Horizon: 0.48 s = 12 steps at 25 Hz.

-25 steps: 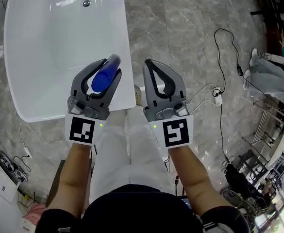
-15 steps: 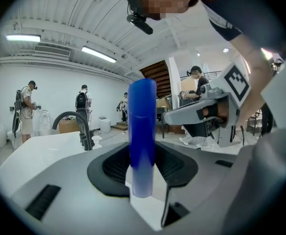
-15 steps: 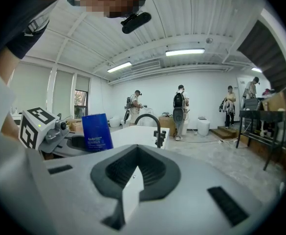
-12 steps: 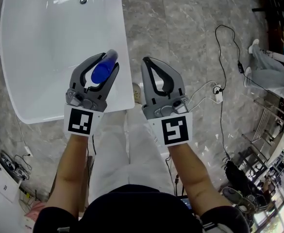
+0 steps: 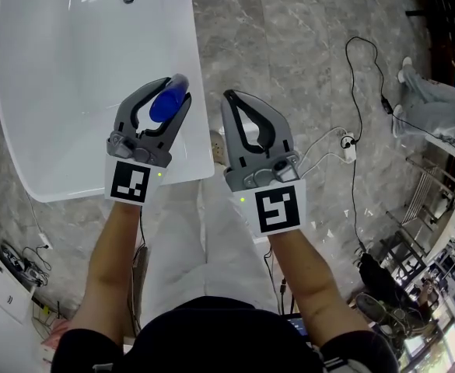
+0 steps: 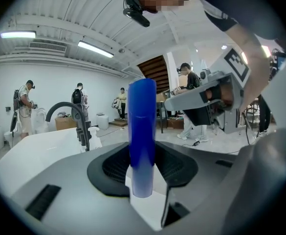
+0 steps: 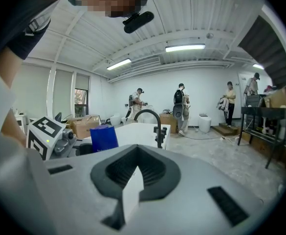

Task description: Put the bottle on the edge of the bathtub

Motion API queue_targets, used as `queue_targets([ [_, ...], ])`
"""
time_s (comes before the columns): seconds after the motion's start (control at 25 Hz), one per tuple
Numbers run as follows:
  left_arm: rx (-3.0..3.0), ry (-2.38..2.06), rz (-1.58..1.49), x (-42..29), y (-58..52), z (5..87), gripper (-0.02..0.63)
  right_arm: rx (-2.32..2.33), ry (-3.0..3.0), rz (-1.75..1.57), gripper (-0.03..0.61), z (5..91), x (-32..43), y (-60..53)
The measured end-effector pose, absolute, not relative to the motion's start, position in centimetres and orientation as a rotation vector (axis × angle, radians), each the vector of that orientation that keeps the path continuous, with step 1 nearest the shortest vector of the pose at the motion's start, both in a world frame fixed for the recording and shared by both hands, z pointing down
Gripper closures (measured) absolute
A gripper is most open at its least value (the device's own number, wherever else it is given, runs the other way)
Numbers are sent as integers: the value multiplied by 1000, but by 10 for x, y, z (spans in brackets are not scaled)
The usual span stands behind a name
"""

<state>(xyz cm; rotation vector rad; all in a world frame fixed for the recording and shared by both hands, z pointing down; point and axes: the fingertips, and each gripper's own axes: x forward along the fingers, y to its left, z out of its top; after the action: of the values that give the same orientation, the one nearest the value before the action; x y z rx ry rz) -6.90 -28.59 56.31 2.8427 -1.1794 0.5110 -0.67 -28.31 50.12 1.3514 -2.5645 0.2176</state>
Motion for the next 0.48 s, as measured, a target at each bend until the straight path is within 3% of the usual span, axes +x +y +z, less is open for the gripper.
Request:
queue_targets([
  [0.48, 2863, -1135, 536, -66, -309, 593, 459, 1335, -2545, 232, 577, 515, -10, -299],
])
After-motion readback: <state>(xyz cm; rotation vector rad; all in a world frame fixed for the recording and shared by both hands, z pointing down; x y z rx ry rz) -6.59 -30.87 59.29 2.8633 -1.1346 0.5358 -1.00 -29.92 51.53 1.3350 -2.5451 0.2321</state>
